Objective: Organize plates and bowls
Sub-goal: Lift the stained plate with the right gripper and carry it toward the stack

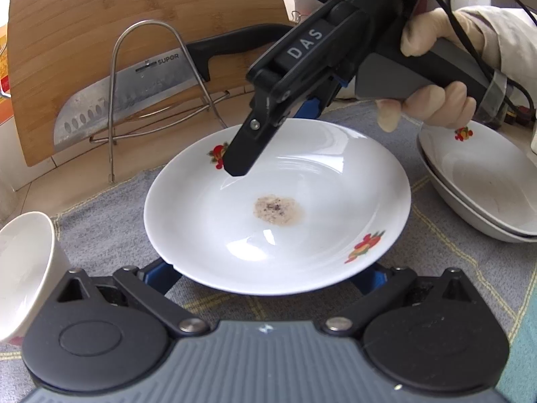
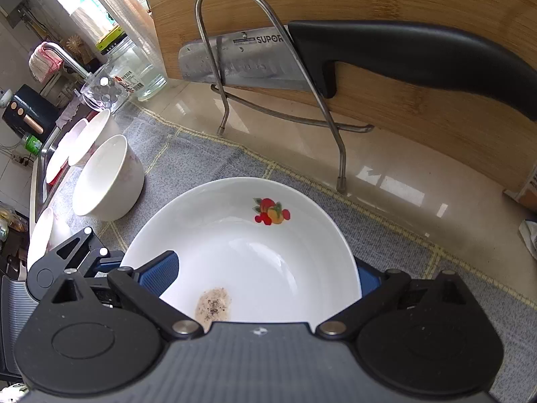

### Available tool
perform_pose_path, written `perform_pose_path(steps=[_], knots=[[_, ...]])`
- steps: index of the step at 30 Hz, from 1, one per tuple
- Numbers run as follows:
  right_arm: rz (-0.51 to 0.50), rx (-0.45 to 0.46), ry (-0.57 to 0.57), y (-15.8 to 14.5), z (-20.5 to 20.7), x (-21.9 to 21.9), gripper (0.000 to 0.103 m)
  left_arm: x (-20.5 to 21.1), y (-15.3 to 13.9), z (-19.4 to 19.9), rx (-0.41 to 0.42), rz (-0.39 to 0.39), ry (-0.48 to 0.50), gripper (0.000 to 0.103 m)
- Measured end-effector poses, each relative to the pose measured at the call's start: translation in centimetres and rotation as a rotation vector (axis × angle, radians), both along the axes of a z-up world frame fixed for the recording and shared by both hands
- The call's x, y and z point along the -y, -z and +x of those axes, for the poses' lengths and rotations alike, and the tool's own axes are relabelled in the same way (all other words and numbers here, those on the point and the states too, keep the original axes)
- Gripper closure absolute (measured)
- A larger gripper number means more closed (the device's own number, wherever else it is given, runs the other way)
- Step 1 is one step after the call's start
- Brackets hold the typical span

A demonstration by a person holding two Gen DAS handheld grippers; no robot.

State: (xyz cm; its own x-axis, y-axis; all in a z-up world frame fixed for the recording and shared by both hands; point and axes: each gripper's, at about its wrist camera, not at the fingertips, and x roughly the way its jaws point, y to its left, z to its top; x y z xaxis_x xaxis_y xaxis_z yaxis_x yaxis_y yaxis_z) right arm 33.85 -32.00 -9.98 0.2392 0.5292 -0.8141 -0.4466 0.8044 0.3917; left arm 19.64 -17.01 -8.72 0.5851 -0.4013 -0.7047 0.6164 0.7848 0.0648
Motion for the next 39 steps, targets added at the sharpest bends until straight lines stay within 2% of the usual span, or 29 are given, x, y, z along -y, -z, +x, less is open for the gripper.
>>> perform_pose_path(steps=[17,29,39], knots=[[0.016,0.021,0.004,-1.6,-1.7,0.5,0.000,-0.3,-1.1,-0.8,0.027,0.003,0.022,0.001],[0.028,0.055,0.049,-3.7,-5.0,1.6,0.000,0.1,-2.6,-2.6,0.043,-0.005,0.064,0.001],[0.036,0.081,0.116,-5.0,-8.7,3.7,0.000,1.5,-4.1,-5.6,0.064,-0.014,0.128,0.001]])
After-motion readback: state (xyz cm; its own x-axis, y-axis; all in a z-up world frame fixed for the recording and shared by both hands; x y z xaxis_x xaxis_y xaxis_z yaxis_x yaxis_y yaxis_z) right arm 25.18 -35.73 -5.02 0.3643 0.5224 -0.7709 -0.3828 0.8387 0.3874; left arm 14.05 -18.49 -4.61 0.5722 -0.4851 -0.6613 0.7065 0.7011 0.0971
